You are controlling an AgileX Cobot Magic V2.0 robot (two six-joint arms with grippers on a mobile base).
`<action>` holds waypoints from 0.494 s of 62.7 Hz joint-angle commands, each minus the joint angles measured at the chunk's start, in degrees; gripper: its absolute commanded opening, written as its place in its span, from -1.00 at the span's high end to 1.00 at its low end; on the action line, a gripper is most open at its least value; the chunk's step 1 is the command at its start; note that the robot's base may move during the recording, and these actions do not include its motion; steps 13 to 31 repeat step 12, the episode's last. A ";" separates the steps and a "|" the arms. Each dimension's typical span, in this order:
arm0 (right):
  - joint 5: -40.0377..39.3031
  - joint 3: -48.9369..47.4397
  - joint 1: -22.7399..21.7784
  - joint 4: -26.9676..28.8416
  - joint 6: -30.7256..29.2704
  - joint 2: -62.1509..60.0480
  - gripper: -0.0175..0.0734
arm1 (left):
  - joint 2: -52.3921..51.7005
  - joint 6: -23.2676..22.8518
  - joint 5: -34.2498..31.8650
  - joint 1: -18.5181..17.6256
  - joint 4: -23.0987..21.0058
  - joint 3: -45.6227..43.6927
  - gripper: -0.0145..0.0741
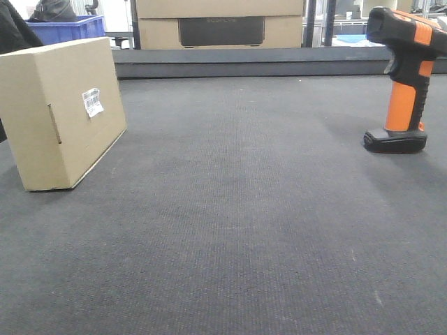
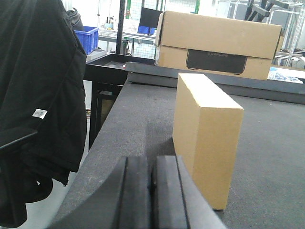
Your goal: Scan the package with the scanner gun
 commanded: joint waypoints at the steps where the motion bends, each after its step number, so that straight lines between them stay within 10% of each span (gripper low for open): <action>1: -1.17 0.06 -0.42 0.21 -0.40 -0.11 0.99 | -0.26 -0.01 -0.45 0.25 -0.47 -0.14 0.92; 31: -1.17 0.06 -0.42 0.21 -0.40 -0.11 0.99 | -0.26 -0.01 -0.45 0.25 -0.47 -0.14 0.92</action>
